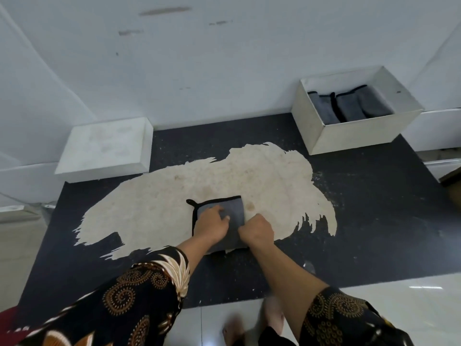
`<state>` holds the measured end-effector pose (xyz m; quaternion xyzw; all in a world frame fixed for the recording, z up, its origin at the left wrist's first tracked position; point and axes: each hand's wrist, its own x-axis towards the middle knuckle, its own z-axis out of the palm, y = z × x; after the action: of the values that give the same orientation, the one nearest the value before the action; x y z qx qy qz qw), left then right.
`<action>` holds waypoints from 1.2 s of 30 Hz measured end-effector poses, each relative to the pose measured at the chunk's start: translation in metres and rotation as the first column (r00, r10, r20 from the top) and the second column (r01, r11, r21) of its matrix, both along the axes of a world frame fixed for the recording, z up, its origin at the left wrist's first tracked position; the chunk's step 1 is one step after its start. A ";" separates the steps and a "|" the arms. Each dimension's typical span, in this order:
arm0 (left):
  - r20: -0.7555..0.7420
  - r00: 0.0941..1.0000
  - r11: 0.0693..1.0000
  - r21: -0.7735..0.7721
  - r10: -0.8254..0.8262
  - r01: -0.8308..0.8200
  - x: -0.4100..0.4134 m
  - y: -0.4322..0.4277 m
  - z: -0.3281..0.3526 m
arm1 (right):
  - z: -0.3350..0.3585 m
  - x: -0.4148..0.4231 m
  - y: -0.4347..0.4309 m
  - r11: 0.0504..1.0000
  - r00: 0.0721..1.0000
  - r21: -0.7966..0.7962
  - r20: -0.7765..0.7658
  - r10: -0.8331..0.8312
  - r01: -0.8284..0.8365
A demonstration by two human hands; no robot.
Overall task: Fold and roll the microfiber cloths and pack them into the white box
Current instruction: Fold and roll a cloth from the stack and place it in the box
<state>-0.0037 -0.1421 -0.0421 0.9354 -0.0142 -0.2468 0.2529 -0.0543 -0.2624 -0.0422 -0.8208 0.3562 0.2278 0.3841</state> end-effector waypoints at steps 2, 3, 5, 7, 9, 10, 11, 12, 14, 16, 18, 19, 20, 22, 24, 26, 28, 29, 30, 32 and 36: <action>-0.048 0.997 0.997 -0.040 0.059 -0.061 0.002 -0.007 0.005 | 0.001 -0.001 -0.004 0.999 0.999 0.036 -0.012 -0.029 0.030; -0.083 0.994 0.996 -0.047 0.069 -0.073 0.003 -0.011 0.006 | 0.001 -0.001 -0.005 0.999 1.000 0.039 -0.016 -0.011 0.012; -0.150 0.987 0.997 -0.022 0.064 -0.068 0.008 -0.017 0.006 | 0.001 0.000 -0.006 0.999 1.000 0.028 -0.019 0.017 -0.016; -0.222 0.972 0.997 0.024 0.082 -0.079 0.016 -0.023 0.008 | 0.001 0.000 -0.005 1.000 1.000 0.022 -0.006 0.021 -0.021; -0.320 0.937 0.990 0.041 0.139 -0.133 0.022 -0.032 0.011 | 0.000 0.002 -0.001 0.999 0.999 -0.012 0.014 0.030 -0.030; -0.364 0.915 0.985 0.035 0.172 -0.171 0.024 -0.038 0.014 | -0.001 0.002 0.001 0.999 0.999 -0.034 0.027 0.040 -0.039; -0.397 0.896 0.979 0.036 0.197 -0.200 0.027 -0.044 0.015 | -0.002 0.002 0.004 0.998 0.998 -0.054 0.047 0.045 -0.042; -0.415 0.887 0.979 0.052 0.202 -0.199 0.028 -0.050 0.016 | -0.004 0.002 0.006 0.998 0.997 -0.058 0.074 0.035 -0.031; -0.389 0.898 0.976 0.140 0.208 -0.166 0.029 -0.059 0.015 | -0.005 0.002 0.010 0.999 0.992 -0.026 0.122 0.022 -0.019; -0.343 0.908 0.961 0.216 0.240 -0.172 0.027 -0.067 0.014 | -0.006 0.000 0.012 0.999 0.990 -0.003 0.133 0.043 -0.043; -0.313 0.908 0.950 0.230 0.277 -0.210 0.025 -0.070 0.010 | -0.005 -0.002 0.013 0.999 0.988 0.011 0.147 0.046 -0.048; -0.298 0.912 0.948 0.235 0.282 -0.216 0.022 -0.071 0.010 | -0.005 -0.004 0.013 0.999 0.986 0.013 0.162 0.046 -0.049; -0.279 0.919 0.948 0.237 0.277 -0.213 0.021 -0.070 0.008 | -0.004 -0.006 0.014 0.998 0.983 0.011 0.176 0.056 -0.059; -0.230 0.938 0.945 0.261 0.258 -0.196 0.019 -0.066 0.006 | -0.002 -0.012 0.018 0.997 0.975 -0.004 0.208 0.077 -0.078; -0.177 0.957 0.945 0.277 0.228 -0.174 0.020 -0.059 0.008 | -0.003 -0.018 0.022 0.998 0.967 0.002 0.250 0.057 -0.060; -0.151 0.977 0.958 0.266 0.151 -0.106 0.021 -0.051 0.012 | -0.004 -0.023 0.024 0.998 0.959 -0.006 0.279 0.055 -0.056; -0.163 0.978 0.969 0.231 0.130 -0.091 0.024 -0.040 0.015 | -0.005 -0.027 0.026 0.995 0.950 -0.016 0.297 0.097 -0.097; -0.185 0.964 0.971 0.175 0.193 -0.161 0.025 -0.033 0.015 | -0.004 -0.028 0.027 0.992 0.942 -0.030 0.311 0.128 -0.125; -0.216 0.938 0.962 0.098 0.271 -0.256 0.027 -0.025 0.013 | -0.003 -0.030 0.029 0.986 0.931 -0.063 0.325 0.167 -0.155; -0.289 0.879 0.910 -0.057 0.379 -0.411 0.031 -0.009 0.007 | -0.001 -0.033 0.036 0.956 0.888 -0.192 0.363 0.281 -0.224; -0.418 0.784 0.771 -0.251 0.460 -0.586 0.036 0.018 0.004 | -0.003 -0.038 0.053 0.834 0.778 -0.433 0.369 0.509 -0.341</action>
<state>0.0327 -0.1238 -0.0382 0.7809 0.2475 -0.3123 0.4810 -0.0919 -0.2096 -0.0454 -0.9641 0.0885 0.0387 0.2473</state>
